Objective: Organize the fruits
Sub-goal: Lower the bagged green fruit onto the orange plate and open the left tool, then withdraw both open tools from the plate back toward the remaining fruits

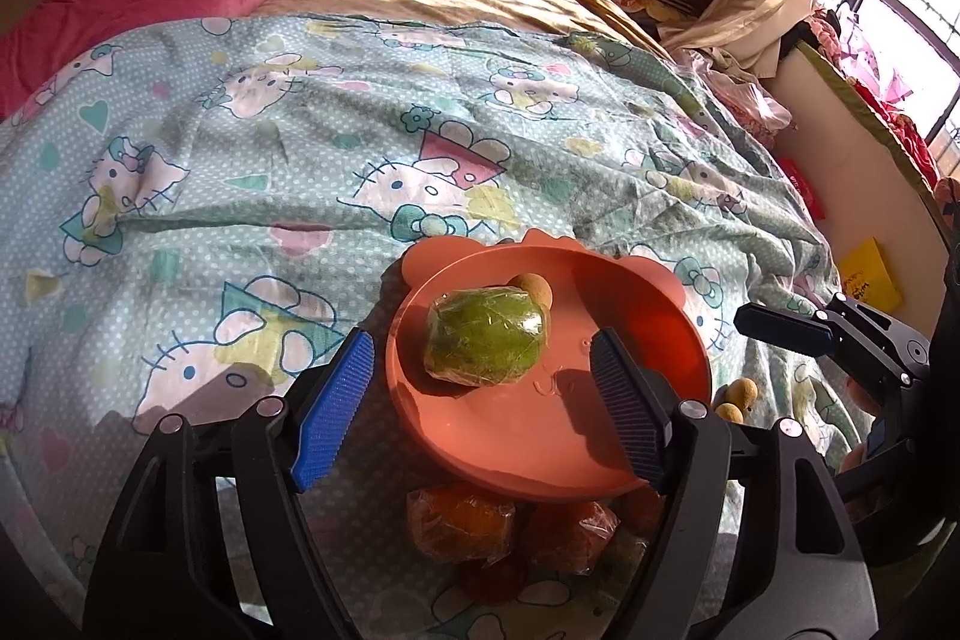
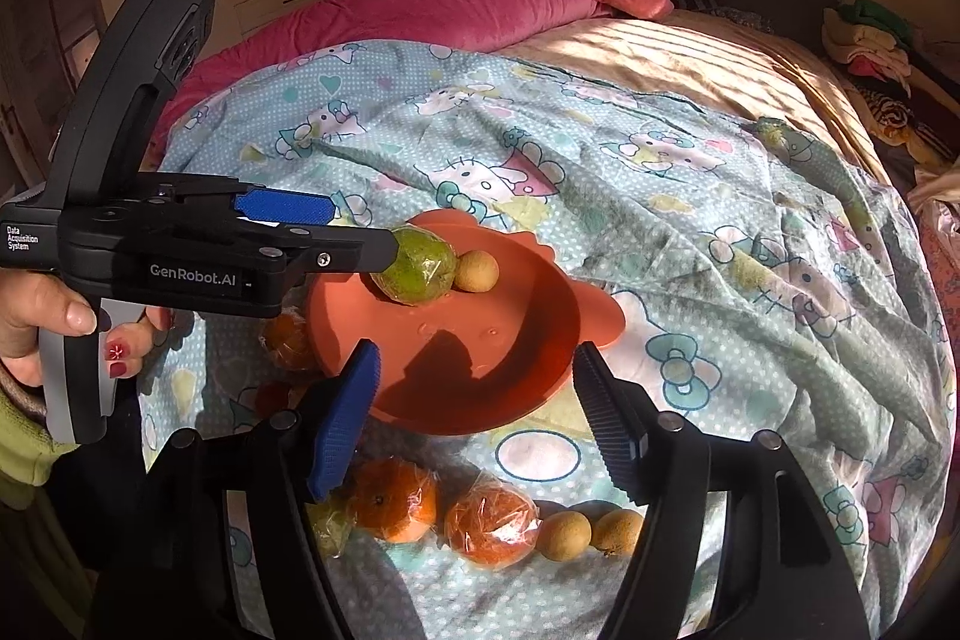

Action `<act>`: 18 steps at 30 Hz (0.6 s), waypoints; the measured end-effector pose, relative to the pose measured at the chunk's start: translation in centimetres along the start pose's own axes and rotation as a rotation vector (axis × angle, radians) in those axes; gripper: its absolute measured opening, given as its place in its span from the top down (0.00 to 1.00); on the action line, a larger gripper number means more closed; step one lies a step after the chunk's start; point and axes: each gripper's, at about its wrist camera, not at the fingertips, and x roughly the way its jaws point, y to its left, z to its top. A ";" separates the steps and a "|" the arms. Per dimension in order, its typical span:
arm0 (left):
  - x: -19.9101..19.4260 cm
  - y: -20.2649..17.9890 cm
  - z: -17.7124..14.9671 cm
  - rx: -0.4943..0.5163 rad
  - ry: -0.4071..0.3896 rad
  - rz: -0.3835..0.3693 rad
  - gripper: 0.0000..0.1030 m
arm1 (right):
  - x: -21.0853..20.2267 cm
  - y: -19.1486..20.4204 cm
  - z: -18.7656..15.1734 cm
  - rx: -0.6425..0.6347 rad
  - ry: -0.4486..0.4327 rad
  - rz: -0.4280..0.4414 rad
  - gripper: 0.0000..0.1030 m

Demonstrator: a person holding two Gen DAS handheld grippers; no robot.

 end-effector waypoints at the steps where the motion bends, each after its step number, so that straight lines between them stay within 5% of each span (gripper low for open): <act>1: -0.1 0.0 -0.1 0.001 -0.003 0.003 0.32 | -0.1 0.0 0.0 0.001 -0.002 -0.004 0.32; 18: -4.0 -1.0 -0.9 -0.011 -0.085 0.028 0.15 | -3.5 -1.3 0.5 0.043 -0.097 -0.032 0.15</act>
